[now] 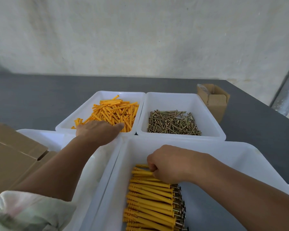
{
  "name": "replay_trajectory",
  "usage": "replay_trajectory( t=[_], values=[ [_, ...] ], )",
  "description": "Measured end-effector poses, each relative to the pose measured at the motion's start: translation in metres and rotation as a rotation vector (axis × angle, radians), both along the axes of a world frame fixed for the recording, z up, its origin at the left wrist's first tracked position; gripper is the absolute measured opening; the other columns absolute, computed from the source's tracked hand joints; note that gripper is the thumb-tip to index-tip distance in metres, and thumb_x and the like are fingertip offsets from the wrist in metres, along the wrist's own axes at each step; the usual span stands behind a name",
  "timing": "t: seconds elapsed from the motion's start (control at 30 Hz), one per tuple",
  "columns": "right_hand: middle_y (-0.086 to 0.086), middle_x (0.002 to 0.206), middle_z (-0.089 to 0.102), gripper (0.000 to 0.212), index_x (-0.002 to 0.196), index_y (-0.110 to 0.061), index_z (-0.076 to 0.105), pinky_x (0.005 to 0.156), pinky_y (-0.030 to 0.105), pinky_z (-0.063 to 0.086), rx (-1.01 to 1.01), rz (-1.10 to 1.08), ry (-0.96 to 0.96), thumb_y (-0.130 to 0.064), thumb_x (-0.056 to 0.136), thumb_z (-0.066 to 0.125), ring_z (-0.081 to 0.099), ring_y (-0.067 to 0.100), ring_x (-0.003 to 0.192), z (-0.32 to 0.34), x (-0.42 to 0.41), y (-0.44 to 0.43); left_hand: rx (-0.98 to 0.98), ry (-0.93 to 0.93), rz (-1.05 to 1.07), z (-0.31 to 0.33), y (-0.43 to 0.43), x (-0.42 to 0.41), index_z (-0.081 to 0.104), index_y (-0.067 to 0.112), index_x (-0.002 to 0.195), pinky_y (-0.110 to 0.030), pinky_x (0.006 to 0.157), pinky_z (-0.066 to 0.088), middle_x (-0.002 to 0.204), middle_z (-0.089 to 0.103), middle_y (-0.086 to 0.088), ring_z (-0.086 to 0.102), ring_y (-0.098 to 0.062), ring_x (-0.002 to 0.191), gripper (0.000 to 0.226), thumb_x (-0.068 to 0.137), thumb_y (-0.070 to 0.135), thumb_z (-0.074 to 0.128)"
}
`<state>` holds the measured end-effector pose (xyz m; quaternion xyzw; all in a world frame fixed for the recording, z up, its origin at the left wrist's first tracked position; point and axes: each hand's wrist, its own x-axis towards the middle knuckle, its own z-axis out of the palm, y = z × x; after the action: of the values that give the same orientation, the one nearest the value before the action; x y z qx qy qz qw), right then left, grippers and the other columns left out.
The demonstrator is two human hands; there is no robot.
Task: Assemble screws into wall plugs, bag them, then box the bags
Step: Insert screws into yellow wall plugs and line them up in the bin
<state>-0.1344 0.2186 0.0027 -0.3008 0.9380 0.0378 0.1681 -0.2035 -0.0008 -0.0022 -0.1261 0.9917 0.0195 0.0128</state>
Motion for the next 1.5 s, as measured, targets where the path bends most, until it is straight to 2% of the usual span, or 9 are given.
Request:
replay_trajectory(
  t=[0.17,0.4,0.6,0.67,0.8,1.0,1.17,1.3,1.5],
  values=[
    [0.001,0.112,0.064,0.024,0.114,-0.016,0.066,0.068,0.026,0.043,-0.077,0.032,0.024,-0.019,0.099,0.048,0.058,0.018,0.102,0.011,0.003,0.003,-0.004,-0.04,-0.024,0.001,-0.001,-0.001,0.055,0.035,0.133,-0.049,0.105,0.029,0.145,0.05,0.001,0.042,-0.025,0.133,0.08,0.083,0.081,0.013],
    [-0.008,0.076,0.063,0.03,0.082,-0.023,0.067,0.066,0.03,0.047,-0.565,-0.068,0.476,-0.045,0.094,0.05,0.057,0.011,0.073,0.031,-0.014,0.01,-0.017,-0.051,0.004,0.001,0.0,-0.002,0.051,0.027,0.138,-0.053,0.113,0.021,0.149,0.044,-0.003,0.037,-0.026,0.138,0.089,0.081,0.084,0.015],
    [-0.004,0.071,0.052,0.052,0.064,-0.024,0.048,0.055,0.03,0.03,-0.475,-0.352,0.472,-0.061,0.096,0.033,0.049,0.011,0.067,0.017,-0.049,0.048,-0.013,-0.066,0.003,0.0,-0.001,-0.004,0.052,0.028,0.137,-0.054,0.112,0.019,0.15,0.043,-0.003,0.036,-0.026,0.139,0.089,0.08,0.085,0.014],
    [-0.004,0.08,0.058,0.056,0.071,-0.029,0.054,0.063,0.032,0.038,-0.423,-0.41,0.366,-0.067,0.096,0.022,0.058,0.017,0.083,0.011,-0.053,0.057,-0.01,-0.068,0.005,0.0,-0.001,-0.004,0.052,0.029,0.137,-0.054,0.112,0.019,0.15,0.043,-0.003,0.036,-0.026,0.139,0.088,0.081,0.084,0.015],
    [0.003,0.129,0.062,0.078,0.132,-0.036,0.059,0.086,0.037,0.042,-0.245,-0.47,0.188,-0.073,0.091,0.003,0.053,0.025,0.119,0.003,-0.055,0.061,0.012,-0.059,-0.004,0.0,-0.002,-0.005,0.053,0.028,0.136,-0.054,0.112,0.02,0.149,0.044,-0.003,0.037,-0.027,0.138,0.084,0.082,0.082,0.018],
    [0.003,0.125,0.062,0.087,0.13,-0.031,0.061,0.084,0.037,0.042,-0.226,-0.474,0.164,-0.076,0.089,-0.001,0.054,0.023,0.113,0.0,-0.06,0.062,0.027,0.01,0.007,0.001,0.001,-0.002,0.063,0.026,0.108,-0.052,0.109,0.026,0.132,0.058,-0.005,0.05,-0.027,0.122,0.064,0.086,0.075,0.028],
    [0.003,0.121,0.064,0.09,0.125,-0.029,0.064,0.082,0.037,0.044,-0.234,-0.487,0.182,-0.077,0.087,-0.001,0.056,0.023,0.109,-0.002,-0.061,0.062,0.058,0.085,0.067,0.001,0.002,-0.003,0.058,0.02,0.074,-0.049,0.109,0.03,0.077,0.053,0.004,0.045,-0.021,0.085,0.054,0.085,0.069,0.038],
    [0.003,0.116,0.066,0.091,0.121,-0.025,0.067,0.083,0.038,0.046,-0.234,-0.488,0.195,-0.077,0.088,0.0,0.058,0.023,0.104,-0.003,-0.061,0.061,0.103,0.149,0.083,0.001,0.004,-0.002,0.069,0.022,0.08,-0.04,0.089,0.039,0.07,0.053,0.004,0.042,-0.012,0.064,0.046,0.084,0.062,0.047],
    [0.001,0.099,0.065,0.074,0.108,-0.023,0.068,0.083,0.036,0.047,-0.273,-0.474,0.189,-0.068,0.096,0.011,0.057,0.021,0.096,0.003,-0.058,0.06,0.289,0.338,0.017,0.007,0.008,0.004,0.072,0.027,0.086,-0.024,0.056,0.038,0.075,0.062,0.007,0.053,-0.013,0.069,0.021,0.08,0.044,0.062]
  ],
)
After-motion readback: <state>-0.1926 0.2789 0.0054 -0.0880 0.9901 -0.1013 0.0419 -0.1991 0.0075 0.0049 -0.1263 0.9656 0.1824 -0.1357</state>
